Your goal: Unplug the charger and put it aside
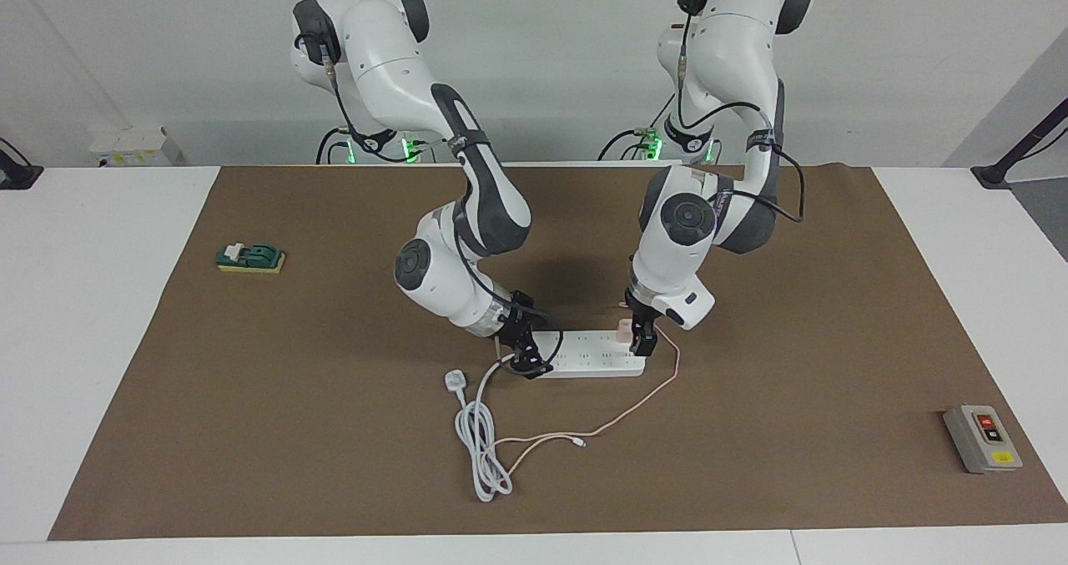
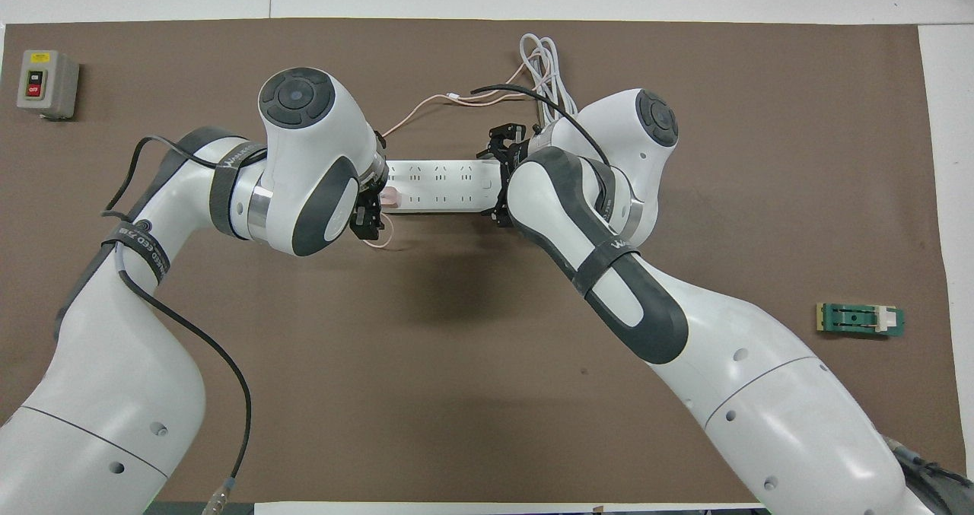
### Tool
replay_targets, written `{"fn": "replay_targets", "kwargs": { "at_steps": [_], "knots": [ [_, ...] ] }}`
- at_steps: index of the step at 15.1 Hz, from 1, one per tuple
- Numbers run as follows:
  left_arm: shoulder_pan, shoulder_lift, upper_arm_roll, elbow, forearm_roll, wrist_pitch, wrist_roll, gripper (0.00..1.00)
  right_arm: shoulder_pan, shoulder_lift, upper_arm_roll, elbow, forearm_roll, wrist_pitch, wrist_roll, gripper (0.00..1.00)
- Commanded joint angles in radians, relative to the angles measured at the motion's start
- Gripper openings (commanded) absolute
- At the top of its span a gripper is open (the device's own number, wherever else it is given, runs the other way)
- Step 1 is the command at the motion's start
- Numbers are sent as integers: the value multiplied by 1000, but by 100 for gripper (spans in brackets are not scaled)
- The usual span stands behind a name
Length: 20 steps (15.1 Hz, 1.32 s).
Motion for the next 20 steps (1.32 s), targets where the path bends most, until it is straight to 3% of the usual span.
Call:
{"fn": "replay_targets", "kwargs": {
  "at_steps": [1, 20],
  "knots": [
    [-20, -12, 14, -30, 14, 38, -23, 100, 0, 27, 2, 14, 33, 12, -42, 100],
    [-20, -12, 15, -28, 15, 33, -12, 100, 0, 48, 2, 20, 22, 22, -111, 100]
  ]
}}
